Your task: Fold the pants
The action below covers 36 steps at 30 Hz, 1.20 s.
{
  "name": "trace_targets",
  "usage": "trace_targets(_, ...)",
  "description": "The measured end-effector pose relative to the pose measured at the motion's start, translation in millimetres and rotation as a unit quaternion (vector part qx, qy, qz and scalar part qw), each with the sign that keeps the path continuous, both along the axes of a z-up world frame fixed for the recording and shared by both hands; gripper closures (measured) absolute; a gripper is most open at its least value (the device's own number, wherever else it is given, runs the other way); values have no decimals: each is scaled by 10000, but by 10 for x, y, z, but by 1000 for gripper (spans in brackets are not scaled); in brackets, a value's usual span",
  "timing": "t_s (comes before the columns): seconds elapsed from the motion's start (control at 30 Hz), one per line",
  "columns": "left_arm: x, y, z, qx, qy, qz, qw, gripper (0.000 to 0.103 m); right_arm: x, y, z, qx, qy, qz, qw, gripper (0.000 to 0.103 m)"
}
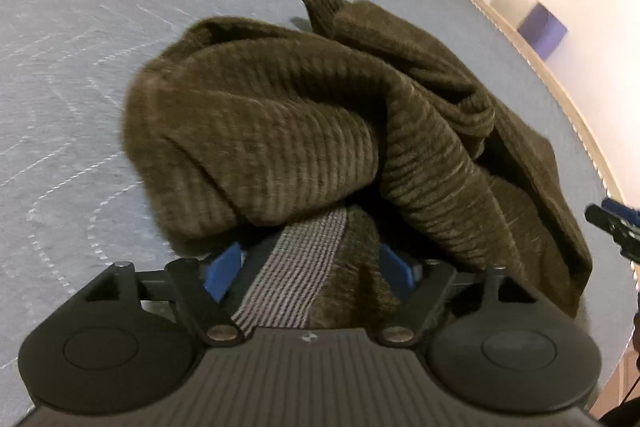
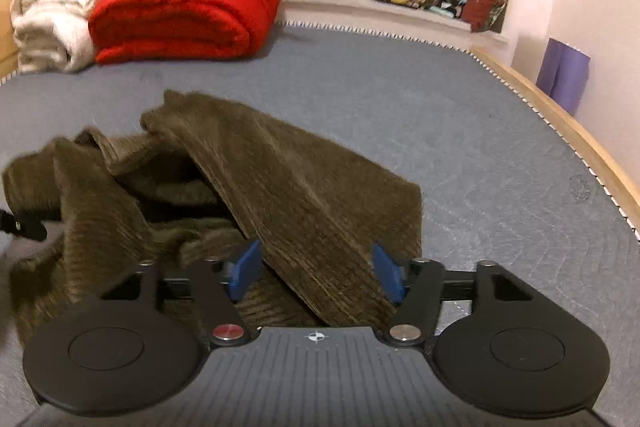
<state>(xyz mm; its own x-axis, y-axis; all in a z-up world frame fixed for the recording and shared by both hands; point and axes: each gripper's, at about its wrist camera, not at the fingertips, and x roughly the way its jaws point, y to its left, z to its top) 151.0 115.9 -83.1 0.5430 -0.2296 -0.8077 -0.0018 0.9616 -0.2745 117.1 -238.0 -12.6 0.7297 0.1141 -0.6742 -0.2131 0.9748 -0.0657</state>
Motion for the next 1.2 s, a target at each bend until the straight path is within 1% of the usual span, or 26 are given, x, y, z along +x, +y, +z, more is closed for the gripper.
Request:
trace_targets(0.07, 53, -70, -61, 186, 2, -26, 9998, 19, 83, 39, -80, -87, 99, 2, 9999, 31)
trace_targets(0.17, 124, -157, -164, 366, 70, -57, 9993, 19, 178, 100, -213, -211, 256, 56, 9994, 29)
trace_targets(0.23, 138, -244, -192, 634, -54, -159, 9978, 20, 222, 147, -294, -352, 299, 122, 9989, 28)
trace_targets(0.3, 132, -322, -201, 862, -143, -284, 9958, 23, 271, 196, -385, -538, 328, 157, 9979, 28)
trace_targets(0.33, 124, -345, -200, 937, -163, -335, 9949, 27, 296, 201, -426, -620, 365, 160, 9973, 28)
trace_targets(0.37, 116, -357, -192, 1026, -186, -367, 9939, 34, 327, 208, -475, -687, 416, 158, 9966, 28)
trace_targets(0.4, 106, -351, -176, 1085, -224, -379, 9931, 39, 360, 202, -521, -736, 472, 149, 9961, 28)
trace_targets(0.43, 97, -327, -158, 1092, -248, -385, 9930, 46, 391, 205, -570, -789, 524, 131, 9954, 28)
trace_targets(0.47, 71, -278, -132, 1012, -263, -407, 9937, 54, 419, 207, -604, -825, 554, 131, 9950, 28)
trace_targets(0.5, 55, -248, -109, 972, -299, -447, 9938, 57, 437, 214, -632, -865, 571, 138, 9945, 28)
trace_targets(0.57, -17, -210, -34, 1013, -430, -612, 9920, 68, 463, 215, -663, -978, 537, 149, 9936, 29)
trace_targets(0.6, -61, -200, -4, 1054, -502, -694, 9907, 70, 469, 227, -674, -1039, 501, 143, 9932, 30)
trace_targets(0.63, -108, -184, 19, 1094, -548, -751, 9896, 72, 475, 229, -676, -1087, 452, 114, 9930, 36)
trace_targets(0.67, -158, -167, 47, 1136, -587, -790, 9886, 74, 483, 225, -668, -1096, 410, 67, 9931, 48)
trace_targets(0.7, -208, -131, 76, 1146, -623, -783, 9884, 75, 493, 213, -651, -1046, 402, 30, 9937, 56)
trace_targets(0.73, -265, -96, 98, 1128, -657, -745, 9886, 77, 505, 198, -630, -958, 414, 1, 9945, 69)
trace_targets(0.77, -302, -34, 139, 1094, -675, -673, 9894, 79, 506, 188, -603, -890, 401, -41, 9952, 79)
trace_targets(0.8, -345, 53, 183, 1050, -688, -564, 9905, 79, 500, 184, -572, -860, 362, -80, 9956, 80)
trace_targets(0.87, -427, 256, 296, 994, -680, -162, 9926, 83, 471, 176, -487, -774, 247, -152, 9966, 83)
trace_targets(0.93, -528, 503, 410, 909, -658, 224, 9934, 85, 404, 179, -380, -608, 155, -181, 9979, 84)
trace_targets(1.03, -757, 876, 536, 858, -442, 727, 9927, 86, 284, 184, -244, -272, 146, -107, 9995, 85)
trace_targets(1.1, -932, 1087, 588, 833, -289, 1002, 9911, 88, 189, 197, -182, 0, 259, 15, 9997, 88)
trace_targets(1.13, -1011, 1160, 613, 827, -227, 1047, 9908, 88, 132, 214, -169, 144, 368, 108, 9992, 89)
trace_targets(1.2, -1137, 1280, 639, 564, -70, 1084, 9925, 88, 35, 269, -176, 265, 601, 361, 9972, 89)
